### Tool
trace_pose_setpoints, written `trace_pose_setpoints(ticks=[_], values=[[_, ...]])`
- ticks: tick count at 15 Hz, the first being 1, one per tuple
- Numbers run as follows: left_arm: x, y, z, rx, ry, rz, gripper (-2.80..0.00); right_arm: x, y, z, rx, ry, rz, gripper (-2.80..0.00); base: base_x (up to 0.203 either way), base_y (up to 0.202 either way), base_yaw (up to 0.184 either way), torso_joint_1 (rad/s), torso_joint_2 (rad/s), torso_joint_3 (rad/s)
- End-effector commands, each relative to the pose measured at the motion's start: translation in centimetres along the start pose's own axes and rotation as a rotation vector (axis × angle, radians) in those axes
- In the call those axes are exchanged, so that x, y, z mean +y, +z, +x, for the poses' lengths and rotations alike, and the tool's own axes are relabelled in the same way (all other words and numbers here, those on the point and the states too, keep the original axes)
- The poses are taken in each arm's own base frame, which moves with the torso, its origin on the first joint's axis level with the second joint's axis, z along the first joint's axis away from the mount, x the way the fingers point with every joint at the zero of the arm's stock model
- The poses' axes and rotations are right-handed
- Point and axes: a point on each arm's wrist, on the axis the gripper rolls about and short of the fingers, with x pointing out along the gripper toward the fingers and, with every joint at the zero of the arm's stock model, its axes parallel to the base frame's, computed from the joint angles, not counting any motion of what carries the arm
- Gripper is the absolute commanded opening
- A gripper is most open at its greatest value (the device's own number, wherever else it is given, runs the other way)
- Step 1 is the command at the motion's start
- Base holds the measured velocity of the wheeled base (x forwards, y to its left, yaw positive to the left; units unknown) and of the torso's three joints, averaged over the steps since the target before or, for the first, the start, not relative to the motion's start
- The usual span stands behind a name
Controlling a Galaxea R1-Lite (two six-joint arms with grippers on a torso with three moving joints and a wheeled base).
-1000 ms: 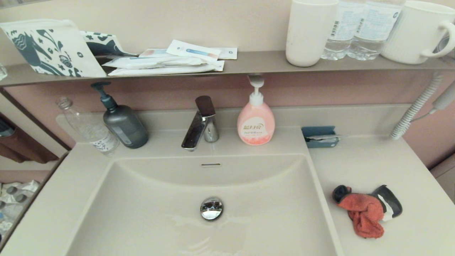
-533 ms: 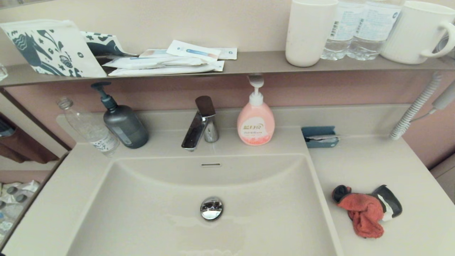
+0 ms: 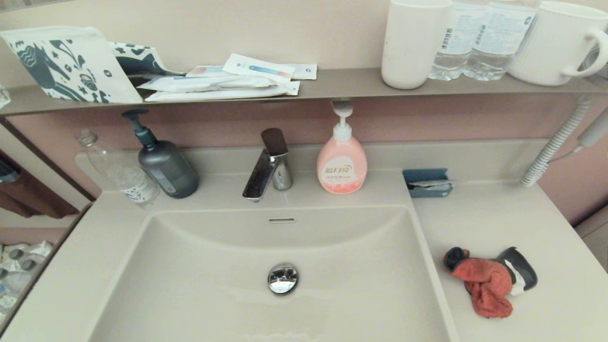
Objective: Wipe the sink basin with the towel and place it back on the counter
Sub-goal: Pick up the cloth
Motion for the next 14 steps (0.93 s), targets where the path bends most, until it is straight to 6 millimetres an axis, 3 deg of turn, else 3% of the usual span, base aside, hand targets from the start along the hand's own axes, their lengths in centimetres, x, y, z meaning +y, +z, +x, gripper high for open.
trace_pose_setpoints(ticks=[1, 5, 7, 11, 14], values=[[0.0, -0.1, 0.0, -0.001, 0.001, -0.003, -2.8, 0.0, 0.0, 0.0, 0.001, 0.0, 0.0, -2.8, 0.0, 0.0, 0.0, 0.0, 0.0, 0.0], [0.0, -0.1, 0.0, 0.0, 0.004, -0.011, -2.8, 0.0, 0.1, -0.1, 0.002, -0.005, 0.001, -2.8, 0.0, 0.0, 0.0, 0.0, 0.0, 0.0], [0.0, -0.1, 0.0, 0.0, 0.004, -0.011, -2.8, 0.0, 1.3, -0.3, -0.021, -0.018, 0.002, -2.8, 0.0, 0.0, 0.0, 0.0, 0.0, 0.0], [0.0, -0.1, 0.0, 0.0, 0.004, -0.011, -2.8, -0.2, 7.3, 0.8, 0.031, -0.061, 0.005, -2.8, 0.0, 0.0, 0.0, 0.0, 0.0, 0.0], [0.0, -0.1, 0.0, 0.0, 0.004, -0.011, -2.8, -0.4, 11.2, 4.0, 0.135, -0.119, 0.011, -2.8, 0.0, 0.0, 0.0, 0.0, 0.0, 0.0]])
